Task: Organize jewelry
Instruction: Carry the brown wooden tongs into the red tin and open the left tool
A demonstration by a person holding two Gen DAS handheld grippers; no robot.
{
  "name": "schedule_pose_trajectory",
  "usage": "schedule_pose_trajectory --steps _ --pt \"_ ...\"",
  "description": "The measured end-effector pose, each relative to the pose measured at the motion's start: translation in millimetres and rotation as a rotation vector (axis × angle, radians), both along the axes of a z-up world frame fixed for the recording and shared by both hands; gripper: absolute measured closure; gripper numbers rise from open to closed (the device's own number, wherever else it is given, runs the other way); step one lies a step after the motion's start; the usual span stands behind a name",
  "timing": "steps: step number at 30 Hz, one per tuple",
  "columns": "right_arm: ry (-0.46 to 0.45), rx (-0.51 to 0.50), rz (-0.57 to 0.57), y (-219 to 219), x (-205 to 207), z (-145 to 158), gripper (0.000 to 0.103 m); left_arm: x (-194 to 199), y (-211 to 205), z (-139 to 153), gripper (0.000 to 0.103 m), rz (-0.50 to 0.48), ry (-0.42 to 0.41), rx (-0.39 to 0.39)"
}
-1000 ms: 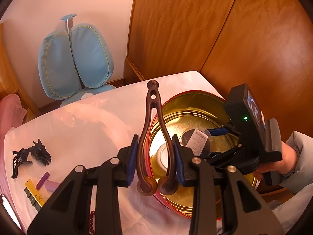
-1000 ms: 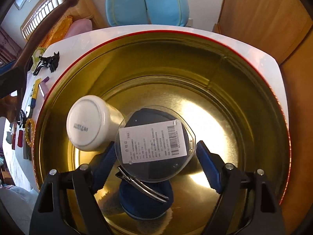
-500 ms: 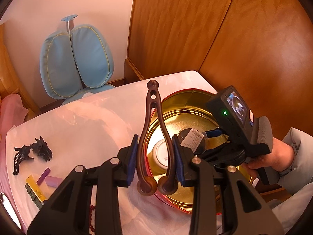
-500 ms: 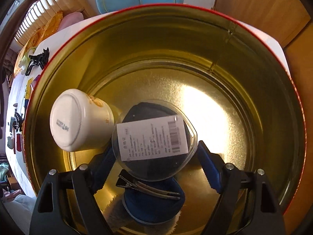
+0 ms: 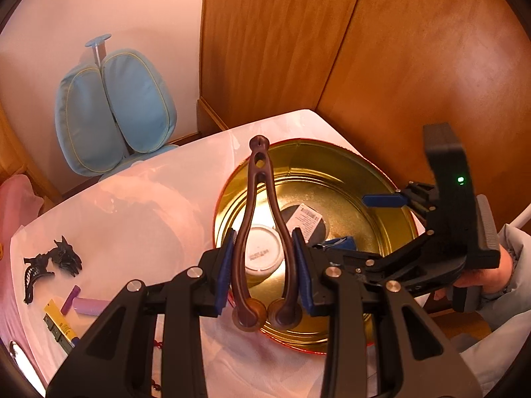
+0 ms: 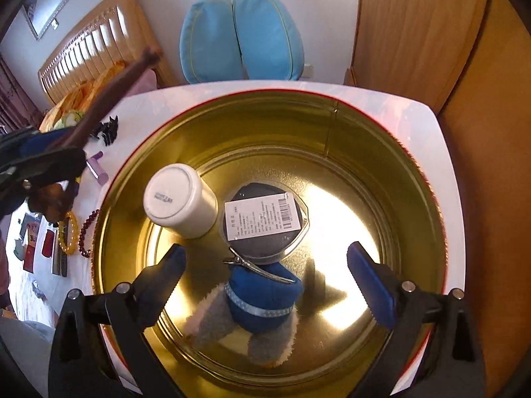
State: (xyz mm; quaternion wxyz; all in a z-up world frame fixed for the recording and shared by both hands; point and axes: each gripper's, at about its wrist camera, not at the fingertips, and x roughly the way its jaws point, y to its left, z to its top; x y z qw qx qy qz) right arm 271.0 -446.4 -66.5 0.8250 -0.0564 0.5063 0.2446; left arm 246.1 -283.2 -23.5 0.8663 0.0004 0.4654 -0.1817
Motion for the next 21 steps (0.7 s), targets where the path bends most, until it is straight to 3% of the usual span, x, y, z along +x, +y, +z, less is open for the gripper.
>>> schedule_pose_trajectory --steps 7,12,15,21 --pt "-0.070 0.117 -0.123 -44.3 -24.2 24.0 0.004 22.9 -41.0 -10.7 0.069 -0.096 0.071 -0.004" --pt "-0.109 0.125 -0.173 -55.8 -32.9 31.6 0.004 55.2 -84.3 -33.5 0.069 -0.136 0.179 0.003" --pt "-0.129 0.058 -0.228 -72.2 -38.0 34.2 0.004 63.3 -109.5 -53.5 0.069 -0.159 0.247 0.017" --pt "-0.125 0.093 -0.304 -107.0 -52.7 36.3 0.004 64.0 -143.9 -65.8 0.069 -0.209 0.259 0.023"
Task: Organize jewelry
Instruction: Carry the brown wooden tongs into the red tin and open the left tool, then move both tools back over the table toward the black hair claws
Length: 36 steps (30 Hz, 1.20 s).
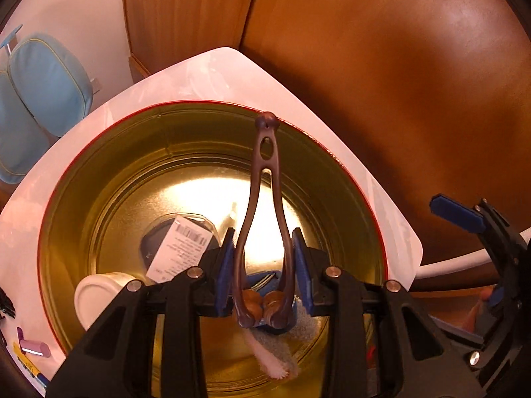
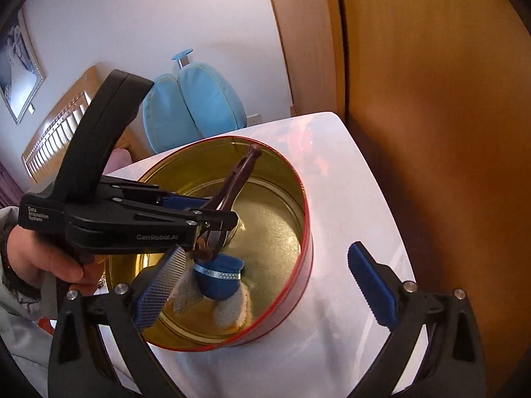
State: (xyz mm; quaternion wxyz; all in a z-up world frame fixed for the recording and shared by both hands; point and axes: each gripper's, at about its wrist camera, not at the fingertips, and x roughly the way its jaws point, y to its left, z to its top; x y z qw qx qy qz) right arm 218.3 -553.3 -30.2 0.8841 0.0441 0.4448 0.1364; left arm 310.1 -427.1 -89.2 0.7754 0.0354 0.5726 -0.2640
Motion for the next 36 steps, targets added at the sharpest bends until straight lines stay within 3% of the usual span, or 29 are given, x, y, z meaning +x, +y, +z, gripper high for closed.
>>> schedule_pose_trajectory --steps 4,7,11,16,20,25,27,31,36 --pt "-0.018 -0.040 -0.042 -18.0 -12.4 5.4 0.004 1.2 -15.5 -4.6 0.069 -0.007 0.023 -0.008" --pt "-0.028 -0.025 -0.074 -30.9 -26.4 10.1 0.004 4.8 -23.5 -7.7 0.069 -0.027 0.012 0.042" --pt "-0.028 -0.024 -0.078 -36.4 -35.0 11.0 0.004 3.0 -21.0 -22.8 0.069 -0.018 0.095 0.087" --pt "-0.030 -0.016 -0.070 -37.8 -31.7 9.4 0.004 -13.2 -7.3 -19.2 0.069 -0.033 0.067 0.145" --pt "-0.028 -0.013 -0.061 -32.1 -23.4 6.7 0.004 -4.6 0.9 -29.4 0.069 -0.004 0.058 0.183" --pt "-0.029 -0.027 -0.030 -24.2 -26.1 9.0 0.004 2.3 -8.1 -31.2 0.068 -0.049 -0.038 0.270" --pt "-0.031 -0.029 -0.026 -22.4 -25.7 10.2 0.004 1.2 -7.8 -30.5 0.067 -0.055 -0.036 0.271" --pt "-0.033 -0.030 -0.027 -22.8 -24.8 11.6 0.004 -10.8 -18.3 -25.7 0.066 -0.107 -0.014 0.195" --pt "-0.047 -0.036 -0.022 -21.5 -27.0 16.8 0.004 -15.5 -33.3 -30.2 0.066 -0.109 -0.011 0.200"
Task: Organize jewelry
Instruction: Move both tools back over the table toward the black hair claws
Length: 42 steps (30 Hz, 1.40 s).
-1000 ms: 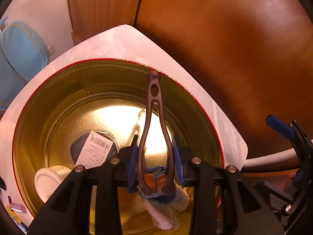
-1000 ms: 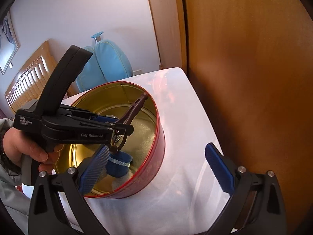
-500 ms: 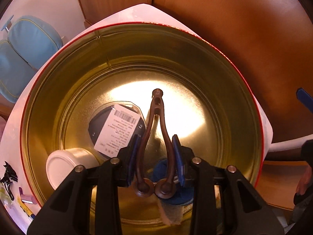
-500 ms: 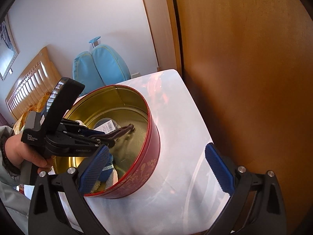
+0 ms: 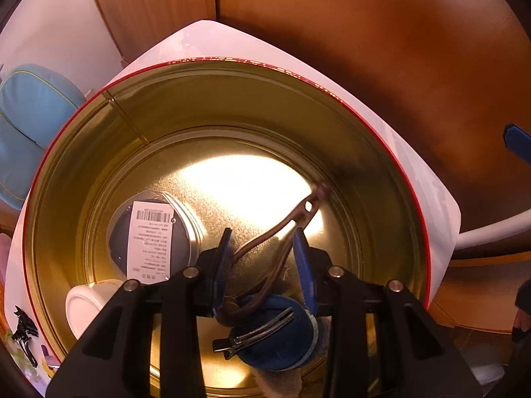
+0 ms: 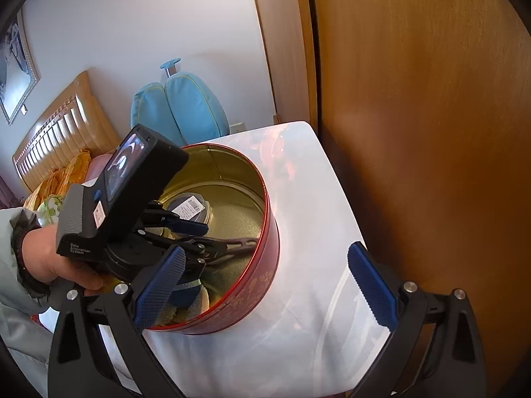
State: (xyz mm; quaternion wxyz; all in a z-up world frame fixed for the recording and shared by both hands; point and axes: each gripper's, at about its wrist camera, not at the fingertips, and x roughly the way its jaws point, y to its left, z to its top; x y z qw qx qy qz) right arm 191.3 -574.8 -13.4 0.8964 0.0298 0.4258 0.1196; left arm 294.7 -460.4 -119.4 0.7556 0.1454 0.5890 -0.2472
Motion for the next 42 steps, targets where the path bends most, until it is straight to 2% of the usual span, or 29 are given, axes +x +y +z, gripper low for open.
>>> schedule_pose_trajectory --steps 2,4,7,9,11,13,18,21,25,28,31,33,35,37,40,42 --pt "0.001 -0.003 0.000 -0.4 -2.5 0.5 0.004 0.1 1.3 2.7 0.063 0.005 -0.003 -0.002" --pt "0.006 -0.005 -0.002 -1.1 -4.7 0.2 0.004 -1.2 5.3 8.4 0.045 0.020 -0.018 -0.018" --pt "0.006 0.001 0.005 -0.7 -6.5 0.5 0.004 1.6 16.5 21.9 0.034 0.059 -0.058 -0.079" --pt "0.001 0.015 0.022 1.3 -6.0 1.8 0.004 -2.7 29.0 33.2 0.034 0.096 -0.070 -0.113" --pt "-0.006 0.031 0.054 6.6 -3.3 3.0 0.004 -9.4 46.9 47.6 0.029 0.145 -0.090 -0.154" --pt "-0.013 0.045 0.096 14.6 0.5 3.0 0.004 -21.8 72.0 65.0 0.021 0.210 -0.145 -0.182" --pt "-0.020 0.140 0.239 49.1 12.0 1.5 0.004 -60.3 146.3 95.1 0.012 0.413 -0.280 -0.219" --pt "-0.019 0.205 0.343 82.2 17.7 4.5 0.004 -90.7 198.1 104.7 0.011 0.544 -0.320 -0.226" --pt "-0.024 0.229 0.482 139.8 20.5 11.6 0.004 -130.3 268.7 103.7 0.011 0.713 -0.317 -0.161" --pt "-0.024 0.210 0.577 186.0 13.9 14.8 0.004 -161.0 318.5 96.8 0.011 0.816 -0.307 -0.122" --pt "-0.015 0.167 0.644 227.4 2.9 13.8 0.004 -189.9 369.9 82.6 0.011 0.893 -0.276 -0.117" --pt "0.008 0.124 0.670 255.9 -3.4 6.7 0.004 -195.7 398.4 67.7 0.011 0.933 -0.248 -0.119" --pt "0.048 0.067 0.660 286.5 -7.4 -5.9 0.004 -195.0 422.8 54.9 0.011 0.933 -0.239 -0.161" --pt "0.115 0.038 0.622 314.8 -12.5 -21.0 0.004 -187.0 444.0 45.4 0.011 0.903 -0.216 -0.168" --pt "0.185 -0.011 0.567 357.4 -17.1 -45.9 0.004 -180.2 467.7 40.2 0.011 0.815 -0.234 -0.184" --pt "0.227 -0.063 0.510 384.4 -17.0 -61.2 0.004 -172.1 483.9 33.6 0.011 0.764 -0.212 -0.210"
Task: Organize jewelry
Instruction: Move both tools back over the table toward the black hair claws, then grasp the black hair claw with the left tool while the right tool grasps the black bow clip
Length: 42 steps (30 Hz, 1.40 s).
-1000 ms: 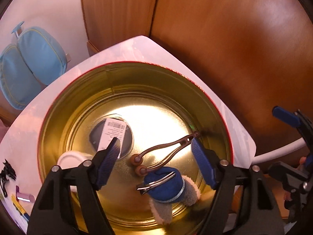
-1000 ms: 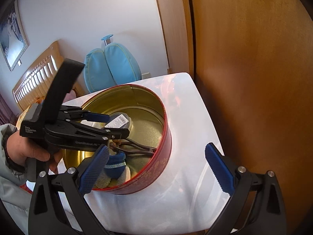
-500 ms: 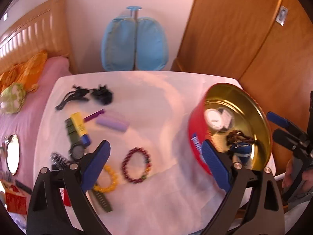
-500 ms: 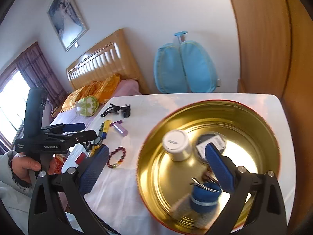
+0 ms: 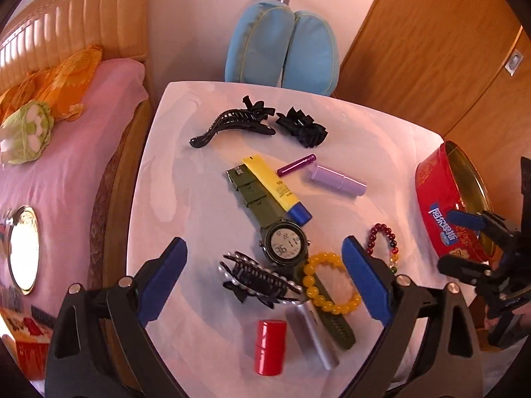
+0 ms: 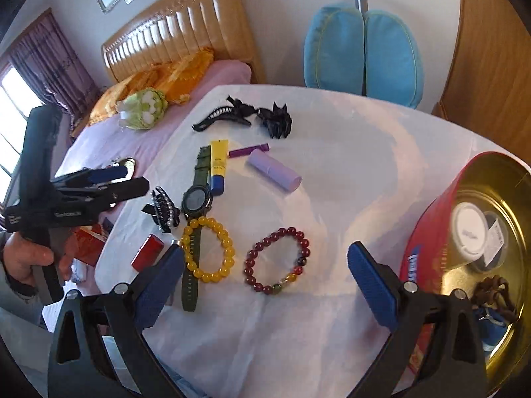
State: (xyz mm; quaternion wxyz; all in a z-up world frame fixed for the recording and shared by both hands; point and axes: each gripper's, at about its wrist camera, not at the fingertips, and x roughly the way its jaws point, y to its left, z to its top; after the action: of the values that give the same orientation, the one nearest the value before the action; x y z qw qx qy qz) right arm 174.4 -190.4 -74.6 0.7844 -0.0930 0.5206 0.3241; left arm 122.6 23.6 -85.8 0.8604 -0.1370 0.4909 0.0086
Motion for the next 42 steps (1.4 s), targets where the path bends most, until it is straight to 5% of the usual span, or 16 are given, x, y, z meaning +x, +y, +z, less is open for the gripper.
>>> schedule_pose_trajectory --steps 7,18,21,22,33,42 --pt "0.043 -0.044 -0.134 16.7 2.0 -1.2 0.004 56.5 34.4 -11.8 0.011 -0.135 -0.021 0.018" --pt "0.073 -0.040 -0.171 6.4 35.2 -13.4 0.004 156.9 35.6 -48.7 0.014 -0.223 0.002 0.195" --pt "0.089 -0.048 -0.163 7.6 44.9 -19.7 0.004 165.4 33.2 -58.8 0.069 -0.256 0.031 0.235" --pt "0.092 -0.055 -0.158 8.7 48.0 -21.6 0.004 165.6 33.3 -57.9 0.083 -0.272 0.027 0.223" --pt "0.024 -0.012 -0.053 75.1 119.1 -31.8 0.004 101.3 51.5 -9.1 0.084 -0.167 -0.090 0.052" --pt "-0.029 -0.140 0.020 132.6 158.1 -76.9 0.004 31.9 67.8 -8.6 0.084 -0.041 -0.059 0.017"
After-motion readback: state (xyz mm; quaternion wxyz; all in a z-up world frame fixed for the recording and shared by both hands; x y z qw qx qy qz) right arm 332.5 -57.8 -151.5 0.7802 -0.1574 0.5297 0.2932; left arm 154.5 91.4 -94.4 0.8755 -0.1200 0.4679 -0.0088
